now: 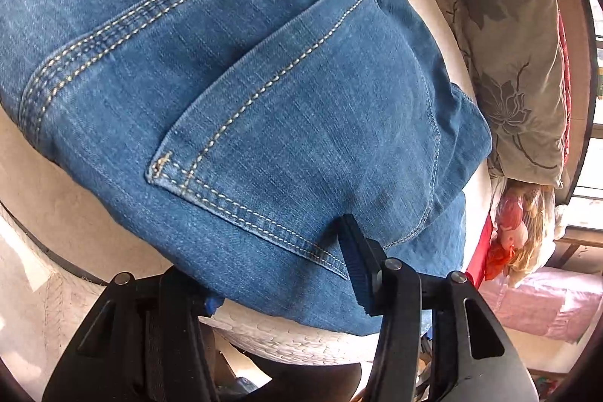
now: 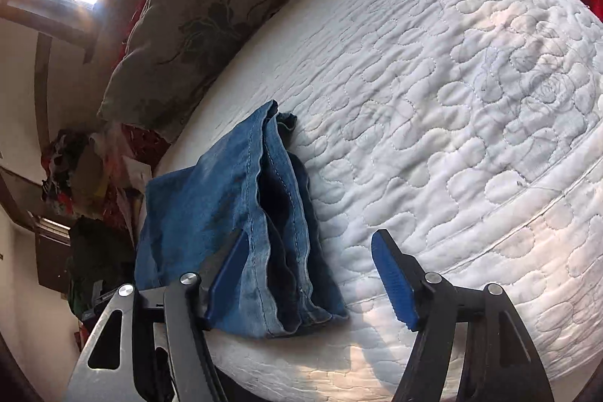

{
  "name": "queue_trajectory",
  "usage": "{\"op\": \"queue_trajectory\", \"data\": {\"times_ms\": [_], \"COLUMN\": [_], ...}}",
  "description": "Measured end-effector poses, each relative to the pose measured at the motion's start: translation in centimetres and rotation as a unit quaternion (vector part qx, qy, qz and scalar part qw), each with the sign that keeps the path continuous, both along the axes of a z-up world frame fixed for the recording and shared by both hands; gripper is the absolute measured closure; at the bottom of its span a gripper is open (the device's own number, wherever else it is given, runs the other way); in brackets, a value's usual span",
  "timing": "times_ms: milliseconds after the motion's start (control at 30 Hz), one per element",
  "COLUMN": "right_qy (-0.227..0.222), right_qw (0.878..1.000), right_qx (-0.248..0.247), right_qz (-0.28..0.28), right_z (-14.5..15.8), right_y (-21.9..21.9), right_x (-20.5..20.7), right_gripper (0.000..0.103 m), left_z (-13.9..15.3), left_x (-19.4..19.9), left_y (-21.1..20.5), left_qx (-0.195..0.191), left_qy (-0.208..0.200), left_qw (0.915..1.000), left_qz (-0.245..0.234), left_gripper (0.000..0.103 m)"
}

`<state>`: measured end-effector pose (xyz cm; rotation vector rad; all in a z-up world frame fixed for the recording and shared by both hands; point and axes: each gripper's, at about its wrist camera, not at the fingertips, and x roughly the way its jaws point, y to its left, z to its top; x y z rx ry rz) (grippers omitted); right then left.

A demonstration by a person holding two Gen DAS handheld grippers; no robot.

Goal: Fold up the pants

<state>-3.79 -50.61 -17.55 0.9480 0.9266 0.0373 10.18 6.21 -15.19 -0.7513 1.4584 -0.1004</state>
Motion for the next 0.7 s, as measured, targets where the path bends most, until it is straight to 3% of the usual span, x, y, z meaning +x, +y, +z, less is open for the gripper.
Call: {"op": "queue_trajectory", "data": {"times_ms": [67, 133, 167, 200, 233, 300, 367, 467, 500, 600, 700], "right_qy": [-0.011, -0.015, -0.011, -0.002, 0.006, -0.018, -0.03, 0.039, 0.052, 0.035, 0.02], "right_qw": [1.0, 0.999, 0.998, 0.997, 0.997, 0.994, 0.994, 0.993, 0.994, 0.999, 0.999], "right_qx": [0.025, -0.014, -0.044, -0.046, -0.033, -0.058, -0.063, -0.088, -0.068, -0.014, -0.034], "right_qz": [0.006, 0.025, 0.043, 0.066, 0.076, 0.089, 0.085, 0.073, 0.069, 0.019, -0.004], "right_z": [-1.0, -1.0, -0.8, -0.9, -0.9, 1.4, 2.8, -0.2, -1.5, -1.0, 1.5], "right_y": [1.2, 3.1, 4.0, 4.6, 4.7, 4.7, 3.7, 2.6, 2.4, 1.1, -0.3], "right_x": [-0.7, -0.3, 0.2, 0.9, 1.2, 0.5, -1.0, -2.0, -2.3, -3.7, -4.1], "right_gripper": [0.032, 0.04, 0.071, 0.093, 0.093, 0.094, 0.094, 0.091, 0.092, 0.081, 0.076], "left_z": [-0.1, -0.2, -0.1, 0.0, 0.3, 0.9, 1.5, -0.6, -1.1, 0.6, 3.4], "left_x": [0.1, 0.4, 0.4, 0.5, 0.3, -0.4, -1.2, -1.2, -1.4, -2.4, -3.9], "left_y": [-0.5, -0.7, -0.8, -1.1, -1.3, -1.9, -2.6, -3.5, -3.5, -2.7, -0.3], "left_qx": [0.007, 0.014, 0.018, 0.022, 0.027, 0.012, 0.035, 0.039, 0.032, 0.04, 0.029], "left_qy": [0.001, 0.004, 0.006, 0.008, 0.014, 0.013, -0.004, 0.02, 0.029, 0.003, -0.038], "left_qw": [1.0, 0.9999, 0.9998, 0.9997, 0.9995, 0.9998, 0.9993, 0.9987, 0.9987, 0.9975, 0.9944], "left_qz": [-0.002, -0.001, 0.0, 0.002, 0.004, 0.003, -0.014, -0.027, -0.028, -0.058, -0.094], "left_gripper": [0.052, 0.052, 0.052, 0.052, 0.052, 0.052, 0.052, 0.052, 0.052, 0.052, 0.052]}}
